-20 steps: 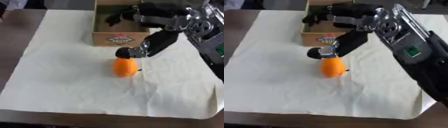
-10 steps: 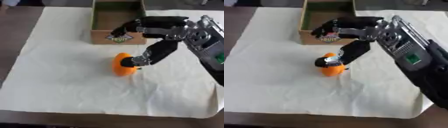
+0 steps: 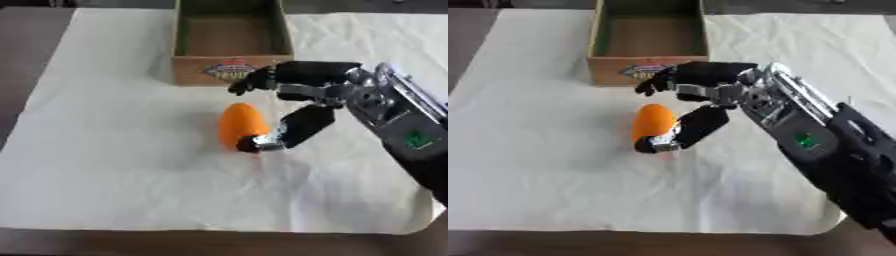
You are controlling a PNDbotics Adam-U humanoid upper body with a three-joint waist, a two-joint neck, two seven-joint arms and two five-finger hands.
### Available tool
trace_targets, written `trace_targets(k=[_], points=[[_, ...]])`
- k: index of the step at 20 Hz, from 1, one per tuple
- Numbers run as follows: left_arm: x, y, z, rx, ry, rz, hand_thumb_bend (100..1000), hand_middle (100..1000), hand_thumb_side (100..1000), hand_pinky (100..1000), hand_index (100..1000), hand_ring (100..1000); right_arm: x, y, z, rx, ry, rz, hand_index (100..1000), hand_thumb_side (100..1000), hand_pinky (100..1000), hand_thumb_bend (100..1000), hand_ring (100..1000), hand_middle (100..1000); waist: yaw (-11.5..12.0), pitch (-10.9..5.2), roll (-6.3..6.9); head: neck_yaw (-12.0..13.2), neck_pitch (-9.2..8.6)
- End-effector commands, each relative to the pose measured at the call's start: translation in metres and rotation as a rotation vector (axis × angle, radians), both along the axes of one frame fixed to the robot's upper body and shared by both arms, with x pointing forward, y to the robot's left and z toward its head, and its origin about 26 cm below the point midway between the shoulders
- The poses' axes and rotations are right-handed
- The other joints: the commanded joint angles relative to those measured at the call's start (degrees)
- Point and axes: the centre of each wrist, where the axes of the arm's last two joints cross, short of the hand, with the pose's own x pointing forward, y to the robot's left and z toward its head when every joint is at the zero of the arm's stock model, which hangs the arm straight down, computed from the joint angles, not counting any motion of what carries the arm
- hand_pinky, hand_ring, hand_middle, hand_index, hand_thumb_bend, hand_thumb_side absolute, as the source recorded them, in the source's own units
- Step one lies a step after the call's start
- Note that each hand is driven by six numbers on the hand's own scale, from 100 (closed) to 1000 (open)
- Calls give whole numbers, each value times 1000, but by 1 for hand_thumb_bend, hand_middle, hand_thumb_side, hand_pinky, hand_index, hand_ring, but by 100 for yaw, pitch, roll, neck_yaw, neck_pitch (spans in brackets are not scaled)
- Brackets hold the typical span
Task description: Pick up objects on the table and place them in the box.
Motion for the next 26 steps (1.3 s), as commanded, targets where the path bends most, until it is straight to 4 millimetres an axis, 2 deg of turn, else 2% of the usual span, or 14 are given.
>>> trace_targets(k=[1,4,7,16,20,22,23,25,26], points=[[-3,1,9,11,-29,0,100,705,713,336,754,405,2,-1,0,-32,-11,-19,1000,830,948,527,921,881,16,-76,8,-23,-76],[-2,0,9,10,-29,-3,100,705,713,336,754,405,7,-1,-7,-53,-21,-47,1000,808,947,552,923,884,37,-69,11,-32,-96],[-2,-1,9,8,-30,-7,100,705,714,335,754,405,12,-1,-13,-65,-36,-74,1000,742,942,582,919,882,61,-64,10,-40,-109],[-1,-2,9,7,-28,-15,100,706,717,332,737,404,20,0,-26,-89,-89,-128,1000,743,932,555,916,874,118,-32,-3,-51,-172],[-1,-2,9,6,-27,-16,100,706,717,332,729,404,20,1,-28,-96,-102,-128,1000,724,924,481,907,861,126,-22,-4,-50,-178],[-1,-2,9,5,-28,-17,100,706,717,331,728,404,21,2,-29,-104,-107,-128,993,657,920,436,900,851,127,-17,-8,-55,-189],[-1,-2,9,5,-27,-18,100,706,718,330,727,404,22,2,-30,-106,-108,-130,981,590,913,337,888,833,128,-13,-10,-55,-196],[-1,-3,9,5,-25,-20,100,706,719,330,726,404,23,2,-32,-98,-110,-139,968,532,905,190,876,821,134,-6,-13,-53,-203],[-1,-3,9,5,-25,-20,100,706,718,330,726,404,23,2,-32,-91,-113,-143,964,507,903,146,872,819,138,-3,-14,-54,-201]])
